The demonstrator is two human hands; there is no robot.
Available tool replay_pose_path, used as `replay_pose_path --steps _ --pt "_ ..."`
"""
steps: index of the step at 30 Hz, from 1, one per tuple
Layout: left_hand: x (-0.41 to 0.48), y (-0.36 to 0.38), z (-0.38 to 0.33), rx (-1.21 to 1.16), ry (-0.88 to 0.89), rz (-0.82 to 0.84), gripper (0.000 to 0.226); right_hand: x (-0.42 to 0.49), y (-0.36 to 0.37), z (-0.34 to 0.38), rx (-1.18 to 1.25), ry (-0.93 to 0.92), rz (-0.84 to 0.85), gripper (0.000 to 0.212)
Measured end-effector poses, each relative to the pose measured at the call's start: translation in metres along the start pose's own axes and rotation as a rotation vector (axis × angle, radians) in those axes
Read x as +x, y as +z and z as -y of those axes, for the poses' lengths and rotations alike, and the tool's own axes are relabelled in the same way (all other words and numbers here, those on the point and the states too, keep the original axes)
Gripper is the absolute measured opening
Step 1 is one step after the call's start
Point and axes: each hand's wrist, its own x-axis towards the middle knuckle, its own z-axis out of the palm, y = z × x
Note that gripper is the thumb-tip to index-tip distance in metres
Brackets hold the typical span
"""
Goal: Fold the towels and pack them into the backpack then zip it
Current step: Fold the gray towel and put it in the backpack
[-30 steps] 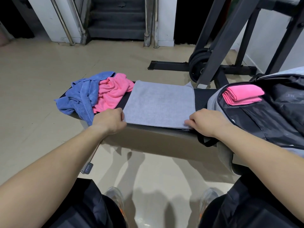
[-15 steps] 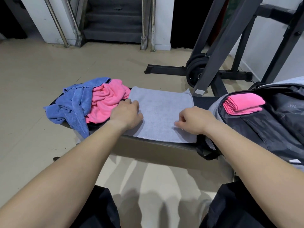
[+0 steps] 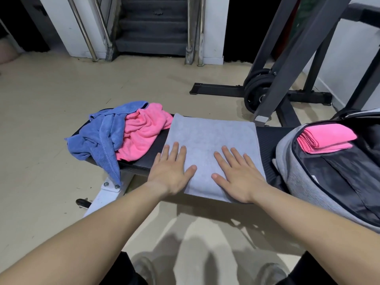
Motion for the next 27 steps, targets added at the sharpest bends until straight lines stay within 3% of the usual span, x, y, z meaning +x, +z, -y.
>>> replay_pose_path --steps 2,5,7,9,11,13,16,19,22,27 --pt "-0.007 -0.008 0.011 -0.025 0.049 -0.036 0.071 -0.006 -0.003 -0.003 0.008 -0.016 -0.005 0.073" --pt "-0.022 -0.018 0.024 0.07 0.155 -0.266 0.044 -0.018 -0.005 -0.001 -0.04 -0.087 -0.173 0.065" --pt "-0.036 -0.014 0.023 0.149 0.254 -0.406 0.025 -0.028 0.002 0.01 -0.119 -0.196 -0.319 0.044" --pt "-0.048 -0.004 0.02 0.183 0.315 -0.425 0.017 -0.035 0.012 0.02 -0.159 -0.265 -0.453 0.018" --pt "-0.057 0.006 0.02 0.218 0.323 -0.406 0.011 -0.042 0.019 0.023 -0.204 -0.262 -0.483 0.011" --pt "-0.062 0.012 0.022 0.272 0.325 -0.39 0.019 -0.049 0.021 0.02 -0.266 -0.257 -0.436 0.023" --pt "-0.068 0.015 0.022 0.352 0.336 -0.322 0.039 -0.057 0.021 0.016 -0.402 -0.211 -0.262 0.06" --pt "-0.065 0.016 0.019 0.382 0.301 -0.308 0.054 -0.057 0.021 0.014 -0.478 -0.188 -0.244 0.073" --pt "-0.057 0.016 0.013 0.425 0.278 -0.357 0.052 -0.051 0.016 0.007 -0.468 -0.23 -0.314 0.069" --pt "-0.051 0.006 0.019 0.352 0.323 -0.369 0.046 -0.048 0.0 0.003 -0.223 -0.276 -0.363 0.031"
